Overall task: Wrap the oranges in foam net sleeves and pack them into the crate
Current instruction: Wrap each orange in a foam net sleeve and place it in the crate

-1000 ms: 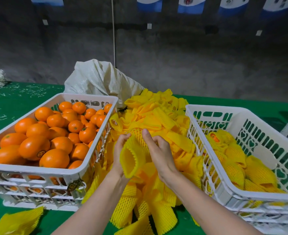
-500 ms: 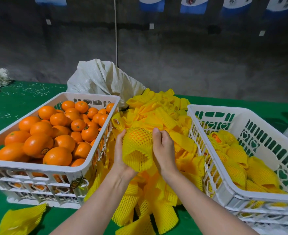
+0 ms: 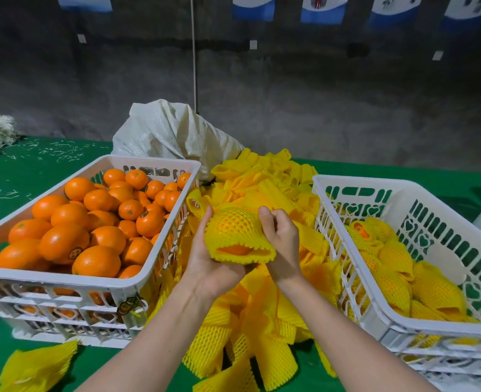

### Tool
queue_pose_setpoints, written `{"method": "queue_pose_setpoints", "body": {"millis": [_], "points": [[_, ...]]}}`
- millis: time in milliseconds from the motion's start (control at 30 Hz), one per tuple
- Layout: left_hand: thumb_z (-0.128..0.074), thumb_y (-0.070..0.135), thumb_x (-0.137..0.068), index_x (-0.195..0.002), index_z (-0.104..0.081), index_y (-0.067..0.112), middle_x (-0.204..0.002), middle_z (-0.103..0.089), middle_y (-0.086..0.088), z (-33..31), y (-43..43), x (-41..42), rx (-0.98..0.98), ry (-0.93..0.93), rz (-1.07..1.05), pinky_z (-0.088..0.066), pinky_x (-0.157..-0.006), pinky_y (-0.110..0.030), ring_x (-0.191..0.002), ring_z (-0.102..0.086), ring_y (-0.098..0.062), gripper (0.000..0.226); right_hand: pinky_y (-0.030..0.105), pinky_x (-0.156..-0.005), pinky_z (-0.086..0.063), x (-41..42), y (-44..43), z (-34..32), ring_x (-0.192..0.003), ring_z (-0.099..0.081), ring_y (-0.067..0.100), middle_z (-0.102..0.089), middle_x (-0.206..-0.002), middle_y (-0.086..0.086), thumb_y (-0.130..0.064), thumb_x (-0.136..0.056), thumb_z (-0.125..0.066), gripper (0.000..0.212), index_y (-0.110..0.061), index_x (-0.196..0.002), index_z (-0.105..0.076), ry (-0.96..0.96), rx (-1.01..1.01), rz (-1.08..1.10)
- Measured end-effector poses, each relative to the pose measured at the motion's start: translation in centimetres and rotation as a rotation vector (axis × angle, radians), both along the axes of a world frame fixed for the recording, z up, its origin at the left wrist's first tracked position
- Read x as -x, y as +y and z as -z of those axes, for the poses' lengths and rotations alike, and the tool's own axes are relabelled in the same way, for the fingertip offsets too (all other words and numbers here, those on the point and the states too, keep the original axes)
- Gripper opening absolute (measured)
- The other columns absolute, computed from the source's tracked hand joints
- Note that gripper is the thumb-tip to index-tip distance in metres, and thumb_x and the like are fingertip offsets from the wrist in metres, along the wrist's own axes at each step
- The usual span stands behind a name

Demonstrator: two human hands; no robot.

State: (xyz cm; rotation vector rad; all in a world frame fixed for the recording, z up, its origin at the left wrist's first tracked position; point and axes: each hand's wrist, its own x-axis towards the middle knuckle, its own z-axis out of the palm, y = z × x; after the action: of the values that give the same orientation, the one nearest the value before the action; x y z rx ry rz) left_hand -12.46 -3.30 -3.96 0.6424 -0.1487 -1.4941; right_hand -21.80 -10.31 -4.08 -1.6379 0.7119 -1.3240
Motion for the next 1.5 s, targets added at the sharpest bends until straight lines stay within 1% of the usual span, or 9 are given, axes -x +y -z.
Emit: {"method": "queue_pose_setpoints", "body": {"millis": [167, 300, 400, 500, 633, 833, 1000, 1267, 1500], "points": [[-0.066, 0.065, -0.066, -0.100, -0.066, 0.008, -0.085, -0.073, -0.017, -0.6, -0.7, -0.3, -0.197, -0.131, -0.013, -0.046, -0.079, -0.035, -0.090, -0.059, -0.028, 0.066, 0.028, -0.067, -0.047, 1.4, -1.1, 0.6, -0.076, -0.055, 0.002, -0.059, -0.086, 0.001, -0.020, -0.089, -0.062, 0.023, -0.039, -0.096, -0.050, 0.212, 0.128, -0.134], [-0.060, 0.065, -0.074, -0.105, -0.064, 0.012, -0.086, -0.074, -0.011, -0.2, -1.1, -0.5, -0.285, -0.322, -0.026, -0.046, -0.072, -0.033, -0.090, -0.060, -0.026, 0.062, 0.012, -0.076, -0.046, 2.5, -2.6, -0.5, -0.090, -0.057, 0.003, -0.063, -0.107, 0.012, 0.011, -0.087, -0.048, 0.037, -0.014, -0.108, -0.066, 0.318, 0.021, -0.306], [-0.056, 0.064, -0.080, -0.115, -0.060, 0.018, -0.098, -0.070, -0.012, -0.1, -1.5, -0.6, -0.320, -0.500, -0.034, -0.049, -0.072, -0.034, -0.089, -0.063, -0.026, 0.058, 0.015, -0.069, -0.052, 2.2, -2.4, -1.3, -0.088, -0.062, 0.007, -0.067, -0.104, 0.006, -0.012, -0.097, -0.039, 0.030, -0.008, -0.107, -0.068, 0.235, -0.329, -0.417], [-0.047, 0.067, -0.085, -0.124, -0.056, 0.022, -0.104, -0.070, -0.008, 0.0, -2.0, -0.3, -0.276, -0.597, -0.026, -0.053, -0.085, -0.043, -0.096, -0.066, -0.027, 0.061, 0.040, -0.098, -0.046, 0.7, -1.0, -0.5, -0.110, -0.059, 0.026, -0.065, -0.114, 0.016, -0.032, -0.098, -0.044, 0.039, -0.001, -0.109, -0.065, 0.267, -0.357, -0.311], [-0.037, 0.069, -0.087, -0.128, -0.051, 0.022, -0.116, -0.063, -0.003, 0.1, -1.8, 0.0, -0.253, -0.681, -0.093, -0.048, -0.093, -0.044, -0.109, -0.060, -0.024, 0.064, 0.036, -0.087, -0.047, 0.9, -1.1, 0.0, -0.093, -0.061, 0.017, -0.067, -0.090, 0.000, -0.029, -0.095, -0.051, 0.019, -0.025, -0.082, -0.064, 0.025, -0.465, -0.143], [-0.051, 0.043, -0.094, -0.064, -0.041, 0.007, -0.053, -0.027, 0.000, 1.8, -1.4, 1.1, -0.105, -1.444, -0.578, -0.018, -0.051, -0.028, -0.047, -0.024, -0.011, 0.047, 0.042, -0.087, -0.051, 1.0, -0.9, 0.8, -0.098, -0.061, 0.026, -0.062, -0.110, 0.011, -0.032, -0.095, -0.050, 0.027, -0.015, -0.114, -0.057, -0.074, -0.716, -0.143], [-0.050, 0.039, -0.096, -0.070, -0.049, 0.009, -0.063, -0.041, -0.014, 1.2, -2.3, 1.1, -0.094, -0.923, -0.477, -0.039, -0.065, -0.037, -0.061, -0.043, -0.021, 0.040, 0.027, -0.051, -0.053, 1.1, -0.9, 0.8, -0.057, -0.066, 0.019, -0.069, -0.061, 0.005, -0.032, -0.093, -0.053, 0.021, -0.016, -0.086, -0.064, -0.187, -0.890, -0.225], [-0.045, 0.070, -0.082, -0.080, -0.076, 0.025, -0.082, -0.076, 0.000, 0.8, -1.5, 0.4, -0.154, -0.539, -0.014, -0.057, -0.069, -0.044, -0.075, -0.073, -0.023, 0.054, 0.044, -0.083, -0.048, 1.1, -0.7, 0.2, -0.093, -0.061, 0.034, -0.063, -0.099, 0.018, -0.031, -0.091, -0.055, 0.012, -0.023, -0.083, -0.060, -0.102, -0.675, -0.067], [-0.067, 0.047, -0.064, -0.091, -0.070, 0.015, -0.080, -0.073, -0.011, 0.0, -1.8, 1.2, -0.027, -0.528, 0.046, -0.057, -0.059, -0.030, -0.068, -0.071, -0.023, 0.041, 0.034, -0.057, -0.022, 1.5, -0.9, -0.4, -0.059, -0.029, 0.016, -0.028, -0.060, 0.004, -0.025, -0.091, -0.059, 0.038, -0.015, -0.059, -0.040, -0.052, -0.304, 0.002]]}}
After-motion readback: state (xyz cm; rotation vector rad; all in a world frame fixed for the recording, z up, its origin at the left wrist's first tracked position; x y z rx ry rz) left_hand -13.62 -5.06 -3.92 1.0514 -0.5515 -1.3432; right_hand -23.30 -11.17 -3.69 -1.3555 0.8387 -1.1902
